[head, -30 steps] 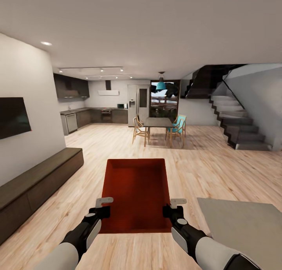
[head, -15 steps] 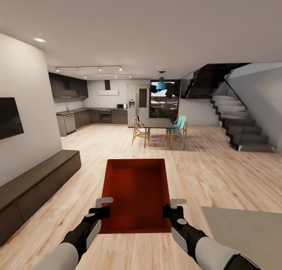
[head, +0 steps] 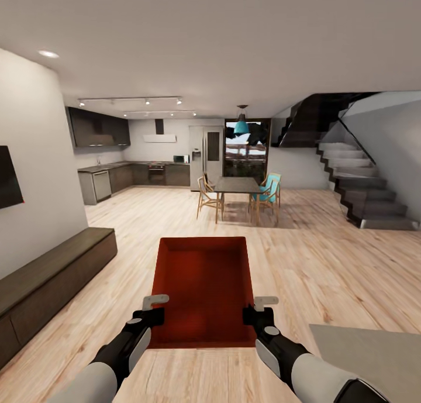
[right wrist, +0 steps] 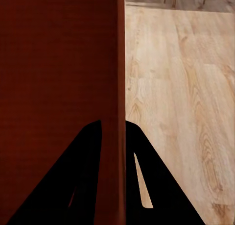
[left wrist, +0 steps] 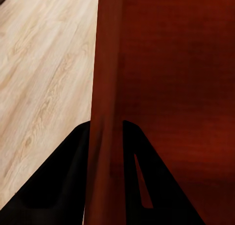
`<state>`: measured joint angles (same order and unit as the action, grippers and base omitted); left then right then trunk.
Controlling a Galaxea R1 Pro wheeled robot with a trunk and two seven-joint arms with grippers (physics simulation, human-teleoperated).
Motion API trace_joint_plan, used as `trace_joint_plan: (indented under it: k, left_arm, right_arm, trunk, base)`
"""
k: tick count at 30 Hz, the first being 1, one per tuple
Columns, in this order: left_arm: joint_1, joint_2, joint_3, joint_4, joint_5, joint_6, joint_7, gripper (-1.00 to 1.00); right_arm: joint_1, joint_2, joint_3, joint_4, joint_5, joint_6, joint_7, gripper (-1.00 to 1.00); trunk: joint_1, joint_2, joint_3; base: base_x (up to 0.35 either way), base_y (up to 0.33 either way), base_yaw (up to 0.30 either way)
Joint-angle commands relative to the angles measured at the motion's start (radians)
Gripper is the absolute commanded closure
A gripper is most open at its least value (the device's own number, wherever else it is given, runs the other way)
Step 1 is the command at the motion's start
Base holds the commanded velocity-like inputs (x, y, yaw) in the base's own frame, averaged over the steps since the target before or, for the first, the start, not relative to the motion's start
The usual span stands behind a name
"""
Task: Move the two storage containers from the living room to the garage. In the garage, place one container on the floor and stack the other container on top of it (either order is fine).
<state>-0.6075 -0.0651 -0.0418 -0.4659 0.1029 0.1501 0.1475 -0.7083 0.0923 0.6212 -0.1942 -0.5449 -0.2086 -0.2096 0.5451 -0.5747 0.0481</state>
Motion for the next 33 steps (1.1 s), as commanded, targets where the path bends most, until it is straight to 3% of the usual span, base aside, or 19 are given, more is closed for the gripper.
trace_joint_plan:
  k: [1, 12, 22, 23, 28, 33]
  left_arm:
    - [0.000, 0.073, 0.039, -0.005, -0.011, -0.064, 0.018, 1.00]
    - [0.000, 0.073, 0.039, -0.005, -0.011, -0.063, 0.018, 1.00]
    - [0.000, 0.074, 0.039, -0.005, -0.011, -0.064, 0.018, 1.00]
    - [-0.001, 0.002, -0.011, -0.007, 0.005, 0.008, 0.001, 1.00]
    - [-0.001, 0.003, 0.011, -0.019, -0.005, 0.011, -0.003, 1.00]
    - [-0.001, 0.014, -0.017, -0.013, 0.012, 0.004, -0.001, 1.00]
  right_arm:
    - [0.000, -0.001, -0.046, 0.002, -0.030, -0.008, -0.076, 1.00]
    - [0.000, 0.000, -0.046, 0.002, -0.030, -0.012, -0.078, 1.00]
    - [0.000, -0.001, -0.046, 0.002, -0.030, -0.009, -0.077, 1.00]
    - [0.000, -0.001, 0.006, 0.006, -0.008, 0.000, -0.002, 1.00]
    - [0.000, -0.003, -0.015, -0.008, 0.021, 0.001, -0.002, 1.00]
    - [0.001, 0.006, -0.033, 0.010, 0.037, -0.011, -0.002, 1.00]
  trunk:
    - [0.001, -0.001, 0.000]
    - [0.001, -0.001, 0.004]
    - [0.001, -0.001, 0.004]
    - [0.001, -0.001, 0.004]
    - [0.001, -0.001, 0.004]
    - [0.001, -0.001, 0.004]
  base:
    - [0.321, 0.000, 0.000]
    - [0.321, 0.000, -0.155]
    - [0.321, 0.000, -0.011]
    - [0.000, 0.000, 0.000]
    - [0.000, 0.000, 0.000]
    - [0.000, 0.000, 0.000]
